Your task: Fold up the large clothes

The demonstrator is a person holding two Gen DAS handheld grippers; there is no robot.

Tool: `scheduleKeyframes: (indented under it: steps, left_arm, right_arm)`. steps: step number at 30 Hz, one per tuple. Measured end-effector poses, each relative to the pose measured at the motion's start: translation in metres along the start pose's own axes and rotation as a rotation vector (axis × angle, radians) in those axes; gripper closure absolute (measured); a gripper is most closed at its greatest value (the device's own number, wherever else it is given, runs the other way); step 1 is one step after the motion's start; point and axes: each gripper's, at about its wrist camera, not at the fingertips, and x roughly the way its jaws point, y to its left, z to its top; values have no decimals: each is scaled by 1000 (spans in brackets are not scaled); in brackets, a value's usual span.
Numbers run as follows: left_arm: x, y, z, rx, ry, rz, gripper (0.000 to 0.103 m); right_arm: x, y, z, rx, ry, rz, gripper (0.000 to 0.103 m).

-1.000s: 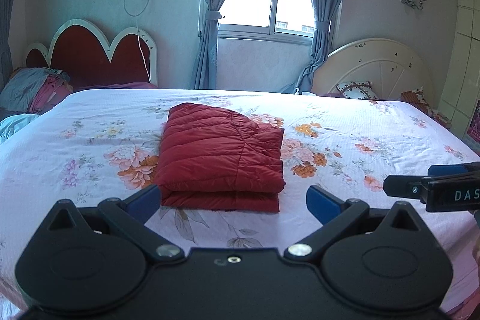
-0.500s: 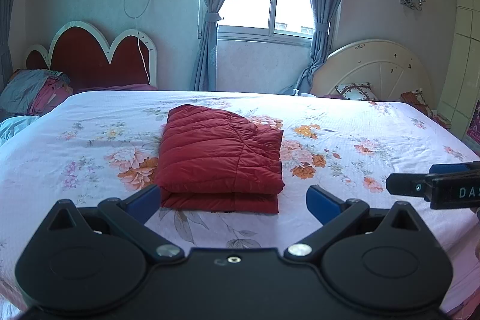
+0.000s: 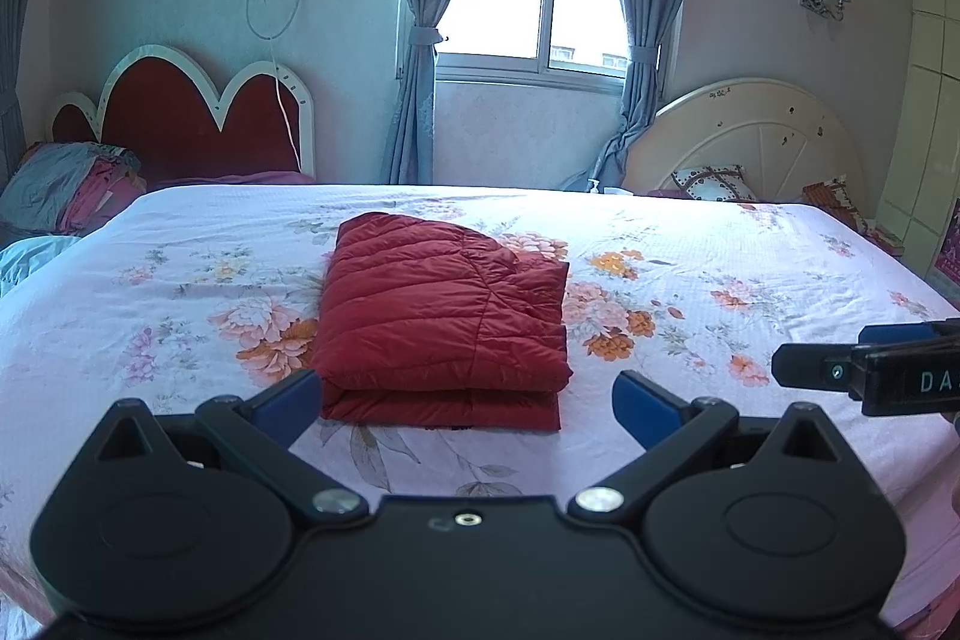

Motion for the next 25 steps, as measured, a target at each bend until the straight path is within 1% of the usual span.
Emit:
scheduleKeyframes:
  steps: [17,25]
  left_arm:
    - [0,2,1,8,-6,3,1]
    - [1,8,3,-16,-6,5,2]
  right_arm:
    - [1,-5,1,-6,-1,7,0]
    - [-1,-5,1,-12,-6,15,0]
